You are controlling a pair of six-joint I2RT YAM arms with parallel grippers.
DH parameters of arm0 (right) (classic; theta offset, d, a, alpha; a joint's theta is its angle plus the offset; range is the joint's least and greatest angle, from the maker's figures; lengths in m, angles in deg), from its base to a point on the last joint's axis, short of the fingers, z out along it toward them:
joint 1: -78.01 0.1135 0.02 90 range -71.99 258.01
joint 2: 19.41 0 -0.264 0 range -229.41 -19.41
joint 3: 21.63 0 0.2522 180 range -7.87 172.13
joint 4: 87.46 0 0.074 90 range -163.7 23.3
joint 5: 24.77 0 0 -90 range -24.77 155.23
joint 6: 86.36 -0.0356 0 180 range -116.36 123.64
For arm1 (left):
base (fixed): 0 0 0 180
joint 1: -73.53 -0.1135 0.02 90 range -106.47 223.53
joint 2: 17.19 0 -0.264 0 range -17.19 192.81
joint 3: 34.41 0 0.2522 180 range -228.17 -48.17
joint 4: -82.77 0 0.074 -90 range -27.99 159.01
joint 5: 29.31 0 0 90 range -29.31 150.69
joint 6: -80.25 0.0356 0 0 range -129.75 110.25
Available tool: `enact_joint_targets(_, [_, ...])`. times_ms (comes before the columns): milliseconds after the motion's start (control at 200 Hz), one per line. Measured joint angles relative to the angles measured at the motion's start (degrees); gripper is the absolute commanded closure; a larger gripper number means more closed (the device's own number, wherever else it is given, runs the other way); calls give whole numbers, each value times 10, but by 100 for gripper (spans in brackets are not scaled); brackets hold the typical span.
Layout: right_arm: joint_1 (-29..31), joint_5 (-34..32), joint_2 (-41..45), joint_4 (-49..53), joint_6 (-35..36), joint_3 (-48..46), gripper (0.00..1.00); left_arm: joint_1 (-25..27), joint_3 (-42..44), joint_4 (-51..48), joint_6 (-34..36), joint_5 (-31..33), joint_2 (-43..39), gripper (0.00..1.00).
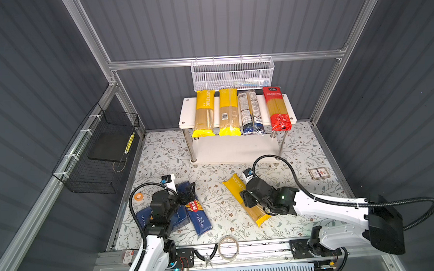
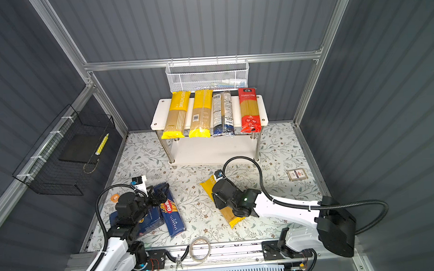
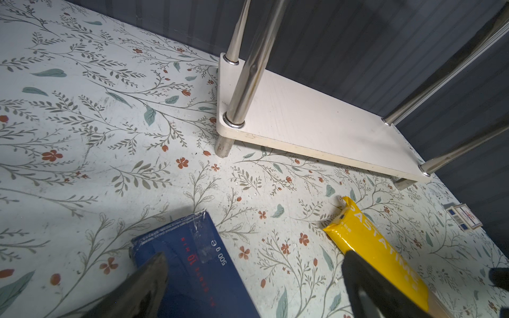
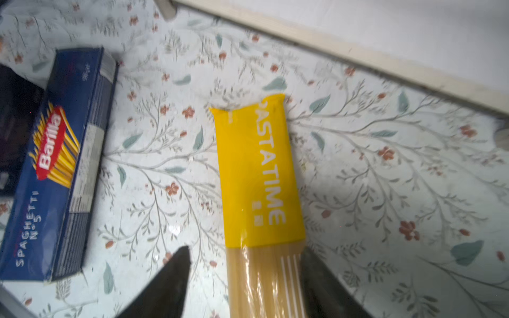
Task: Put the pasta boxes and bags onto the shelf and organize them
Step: 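Raise the yellow bag upright off the table with the right gripper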
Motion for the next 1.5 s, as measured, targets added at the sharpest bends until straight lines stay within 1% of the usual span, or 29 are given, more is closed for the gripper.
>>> enact_joint_targets(45, [0, 15, -13, 20, 6, 11, 7, 0, 0, 0, 0, 0, 0, 0])
enact_joint_targets(120, [0, 36, -26, 47, 16, 24, 1, 0, 0, 0, 0, 0, 0, 0])
enact_joint_targets(290, [-3, 52, -42, 92, 36, 42, 1, 0, 0, 0, 0, 0, 0, 0])
enact_joint_targets(555, [-22, 55, -114, 117, 62, 49, 1, 0, 0, 0, 0, 0, 0, 0])
enact_joint_targets(1011, [-36, 65, -166, 93, 82, 49, 1, 0, 0, 0, 0, 0, 0, 0])
enact_joint_targets(1501, [-52, 71, -194, 58, 76, 56, 1, 0, 0, 0, 0, 0, 0, 0])
